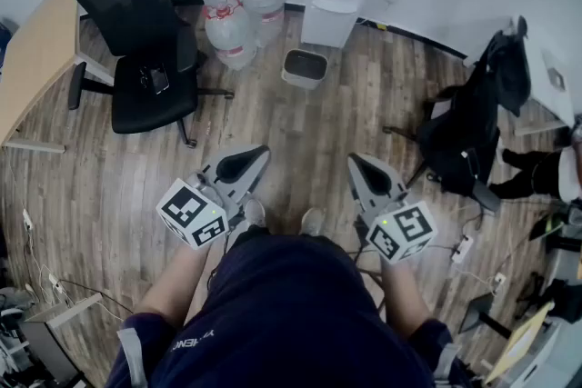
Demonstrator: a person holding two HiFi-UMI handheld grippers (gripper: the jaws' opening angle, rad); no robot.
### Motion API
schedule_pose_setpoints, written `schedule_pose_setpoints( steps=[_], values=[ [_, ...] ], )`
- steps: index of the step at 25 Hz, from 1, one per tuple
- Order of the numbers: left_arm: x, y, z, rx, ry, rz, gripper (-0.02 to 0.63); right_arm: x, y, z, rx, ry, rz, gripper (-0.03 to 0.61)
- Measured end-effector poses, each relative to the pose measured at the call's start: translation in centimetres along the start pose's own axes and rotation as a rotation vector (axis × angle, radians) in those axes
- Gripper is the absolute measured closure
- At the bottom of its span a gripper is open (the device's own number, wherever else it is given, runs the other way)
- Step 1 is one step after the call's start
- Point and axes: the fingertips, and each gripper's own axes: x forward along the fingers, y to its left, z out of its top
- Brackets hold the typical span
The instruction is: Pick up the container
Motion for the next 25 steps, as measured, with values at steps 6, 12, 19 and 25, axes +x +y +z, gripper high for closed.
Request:
schedule_pose_setpoints(
  steps=[6, 12, 19, 25],
  values=[
    [0.9, -0.8, 0.0, 0.005, 0.007, 0.017, 0.589, -0.5, -0.7, 0.5, -0.004, -0.006, 0.022, 0.566],
    [2.1, -2.6, -1.9, -0.009, 0.025, 0.050, 0.589, -2.7, -2.7, -0.9, 0.026, 0.006, 0.052, 0.566],
    [4.2, -6.6, -3.1, 0.003, 0.019, 0.093, 0.589, -7.7, -6.3, -2.8, 0.053, 0.010, 0.068, 0.566],
    [5.7, -6.8, -3.6, -0.017, 0.028, 0.123, 0.589, -8.9, -9.1, -3.0, 0.088, -0.006, 0.065, 0.566]
  ],
)
